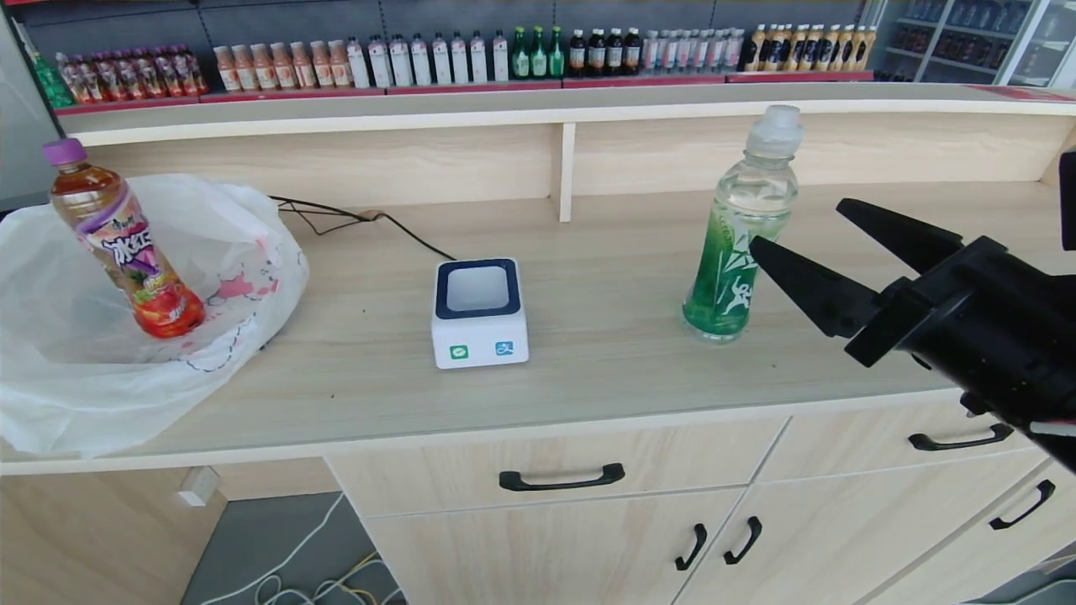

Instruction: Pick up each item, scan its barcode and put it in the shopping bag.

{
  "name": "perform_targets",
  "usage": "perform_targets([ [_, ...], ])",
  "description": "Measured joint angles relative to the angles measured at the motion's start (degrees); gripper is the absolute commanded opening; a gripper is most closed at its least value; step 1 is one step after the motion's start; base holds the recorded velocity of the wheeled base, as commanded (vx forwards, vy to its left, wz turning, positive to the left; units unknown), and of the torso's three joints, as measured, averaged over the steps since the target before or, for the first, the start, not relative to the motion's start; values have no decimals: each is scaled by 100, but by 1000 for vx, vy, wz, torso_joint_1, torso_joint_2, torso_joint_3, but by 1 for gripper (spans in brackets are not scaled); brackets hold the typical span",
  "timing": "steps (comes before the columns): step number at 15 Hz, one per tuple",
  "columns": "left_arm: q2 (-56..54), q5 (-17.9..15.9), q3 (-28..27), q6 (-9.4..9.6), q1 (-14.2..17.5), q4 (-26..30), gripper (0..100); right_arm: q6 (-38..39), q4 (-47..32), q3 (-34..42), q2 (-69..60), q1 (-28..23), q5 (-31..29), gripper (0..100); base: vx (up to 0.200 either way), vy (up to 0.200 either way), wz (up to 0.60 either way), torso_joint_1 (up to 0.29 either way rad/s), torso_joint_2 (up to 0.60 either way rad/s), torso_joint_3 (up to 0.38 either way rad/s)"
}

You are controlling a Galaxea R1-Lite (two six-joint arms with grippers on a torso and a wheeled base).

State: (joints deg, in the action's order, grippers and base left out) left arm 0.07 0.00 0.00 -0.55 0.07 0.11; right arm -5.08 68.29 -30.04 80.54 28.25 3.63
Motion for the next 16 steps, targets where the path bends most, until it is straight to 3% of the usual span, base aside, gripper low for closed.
perform_targets([
  [6,0,-2,0,12,2,-11,100,11,-2,66,165,-297,-62,100,0,0,0,0,0,0],
  [16,0,0,0,15,0,-11,100,20,-2,-66,907,-330,-233,100,0,0,0,0,0,0],
])
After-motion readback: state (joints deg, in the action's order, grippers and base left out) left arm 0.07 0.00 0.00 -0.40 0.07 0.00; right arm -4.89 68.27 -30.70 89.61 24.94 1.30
